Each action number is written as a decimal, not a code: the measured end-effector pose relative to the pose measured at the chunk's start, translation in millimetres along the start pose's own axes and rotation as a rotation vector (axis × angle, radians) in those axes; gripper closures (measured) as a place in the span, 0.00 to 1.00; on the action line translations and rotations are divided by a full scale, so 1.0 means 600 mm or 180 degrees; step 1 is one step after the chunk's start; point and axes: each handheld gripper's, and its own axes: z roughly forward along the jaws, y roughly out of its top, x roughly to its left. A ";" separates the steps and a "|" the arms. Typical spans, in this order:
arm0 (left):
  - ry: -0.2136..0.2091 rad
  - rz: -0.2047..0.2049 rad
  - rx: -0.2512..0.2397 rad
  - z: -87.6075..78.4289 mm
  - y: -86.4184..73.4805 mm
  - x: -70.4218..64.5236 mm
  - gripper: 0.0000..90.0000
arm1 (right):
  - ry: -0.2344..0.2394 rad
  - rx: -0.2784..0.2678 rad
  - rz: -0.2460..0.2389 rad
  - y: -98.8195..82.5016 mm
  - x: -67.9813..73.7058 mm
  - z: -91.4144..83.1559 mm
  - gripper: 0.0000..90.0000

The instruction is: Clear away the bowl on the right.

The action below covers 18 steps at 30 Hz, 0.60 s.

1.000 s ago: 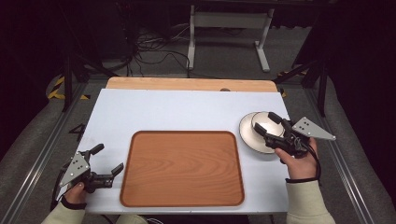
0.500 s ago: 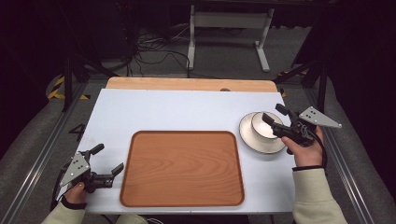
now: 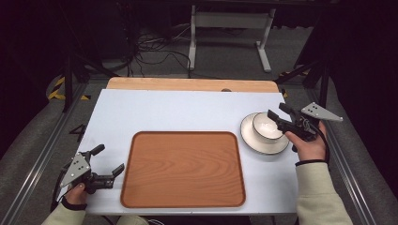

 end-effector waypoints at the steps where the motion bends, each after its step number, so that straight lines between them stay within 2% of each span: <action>1: -0.0001 0.0000 0.0001 0.000 0.000 0.000 0.00 | -0.0021 0.0031 -0.0017 0.000 -0.002 0.001 0.47; 2: -0.0001 0.0000 0.0001 0.000 0.000 0.000 0.00 | -0.0021 0.0031 -0.0017 0.000 -0.002 0.001 0.47; 3: -0.0001 0.0001 0.0001 0.000 0.000 0.000 0.00 | -0.0091 0.0181 -0.0043 0.001 -0.008 0.003 0.49; 5: 0.0000 0.0002 0.0001 0.000 0.000 0.000 0.00 | -0.0120 0.0247 -0.0055 0.002 -0.009 0.004 0.50; 10: 0.0002 0.0008 -0.0001 0.000 0.000 0.000 0.00 | -0.0288 0.0659 -0.0134 0.009 -0.016 0.011 0.53; 15: 0.0004 0.0014 -0.0007 0.000 0.000 -0.001 0.00 | -0.0350 0.1066 -0.0037 0.014 -0.028 0.018 0.59; 18: 0.0007 0.0012 -0.0009 0.000 0.000 -0.001 0.00 | -0.0255 0.1252 0.0086 0.013 -0.037 0.022 0.63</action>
